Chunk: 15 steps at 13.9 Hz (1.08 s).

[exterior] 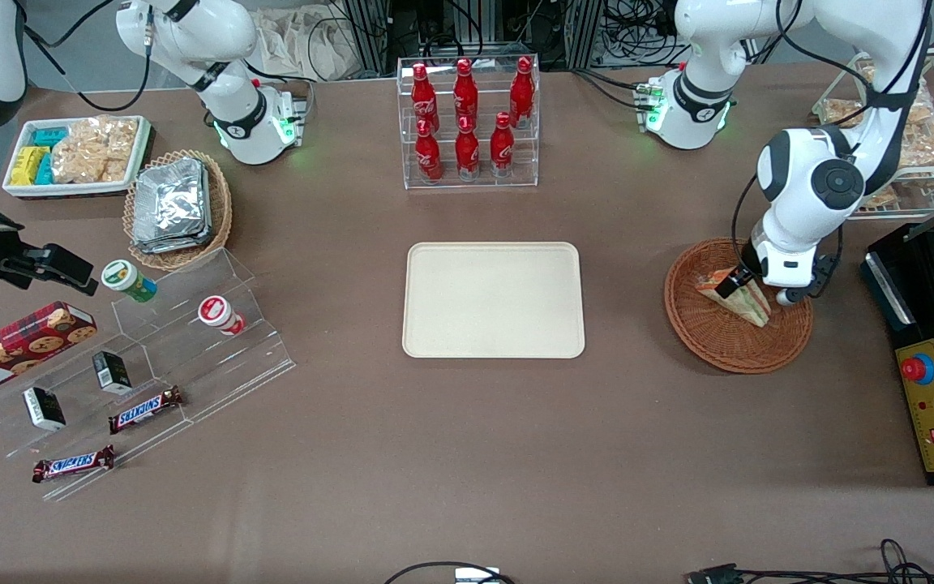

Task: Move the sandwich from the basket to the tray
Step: 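Lower the open left gripper around the wrapped sandwich, then close the left gripper on the sandwich and lift it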

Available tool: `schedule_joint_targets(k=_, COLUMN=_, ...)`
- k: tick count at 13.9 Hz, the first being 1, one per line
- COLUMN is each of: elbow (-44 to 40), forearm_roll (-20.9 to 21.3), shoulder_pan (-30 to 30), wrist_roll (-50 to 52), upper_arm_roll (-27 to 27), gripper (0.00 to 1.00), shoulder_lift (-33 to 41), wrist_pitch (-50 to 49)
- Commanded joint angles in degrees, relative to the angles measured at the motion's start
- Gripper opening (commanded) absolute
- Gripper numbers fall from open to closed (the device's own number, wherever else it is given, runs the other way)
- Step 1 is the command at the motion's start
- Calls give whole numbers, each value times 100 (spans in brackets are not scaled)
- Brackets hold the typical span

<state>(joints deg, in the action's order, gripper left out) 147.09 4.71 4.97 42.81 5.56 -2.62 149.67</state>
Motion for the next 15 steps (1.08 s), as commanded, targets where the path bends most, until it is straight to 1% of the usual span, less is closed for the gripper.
schedule_joint_targets(k=1, elbow=83, forearm_roll=136, shoulder_pan=4, wrist_roll=184, upper_arm_roll=-11, gripper=100, shoulder_lift=-141, wrist_pitch=334)
schedule_joint_targets(k=2, elbow=83, forearm_roll=136, shoulder_pan=4, wrist_roll=184, upper_arm_roll=-12, gripper=99, shoulder_lift=-185, wrist_pitch=379)
schedule_joint_targets(k=3, elbow=74, forearm_roll=136, shoulder_pan=13, wrist_roll=184, upper_arm_roll=-12, gripper=93, shoulder_lift=-221, wrist_pitch=397)
schedule_joint_targets(k=4, elbow=74, forearm_roll=136, shoulder_pan=13, wrist_roll=184, upper_arm_roll=-12, gripper=83, shoulder_lift=-230, wrist_pitch=405)
schedule_joint_targets(k=5, elbow=74, forearm_roll=136, shoulder_pan=13, wrist_roll=184, upper_arm_roll=-12, gripper=64, shoulder_lift=-230, wrist_pitch=406)
schedule_joint_targets(k=6, elbow=74, forearm_roll=136, shoulder_pan=22, wrist_roll=175, upper_arm_roll=-12, gripper=50, shoulder_lift=-230, wrist_pitch=406)
schedule_joint_targets(k=7, elbow=65, forearm_roll=144, shoulder_pan=31, wrist_roll=166, upper_arm_roll=-12, gripper=41, shoulder_lift=-230, wrist_pitch=406)
schedule_joint_targets(k=9, elbow=65, forearm_roll=144, shoulder_pan=110, wrist_roll=105, upper_arm_roll=-12, gripper=32, shoulder_lift=-186, wrist_pitch=397)
schedule_joint_targets(k=10, elbow=48, forearm_roll=144, shoulder_pan=110, wrist_roll=70, upper_arm_roll=-12, gripper=31, shoulder_lift=-142, wrist_pitch=345)
schedule_joint_targets(k=11, elbow=21, forearm_roll=162, shoulder_pan=136, wrist_roll=0, upper_arm_roll=-12, gripper=28, shoulder_lift=-46, wrist_pitch=213)
schedule_joint_targets(k=13, elbow=-75, forearm_roll=162, shoulder_pan=145, wrist_roll=-386, upper_arm_roll=-3, gripper=20, shoulder_lift=296, wrist_pitch=-400)
schedule_joint_targets(k=15, elbow=-311, forearm_roll=162, shoulder_pan=136, wrist_roll=-598, upper_arm_roll=6, gripper=20, shoulder_lift=586, wrist_pitch=-1015)
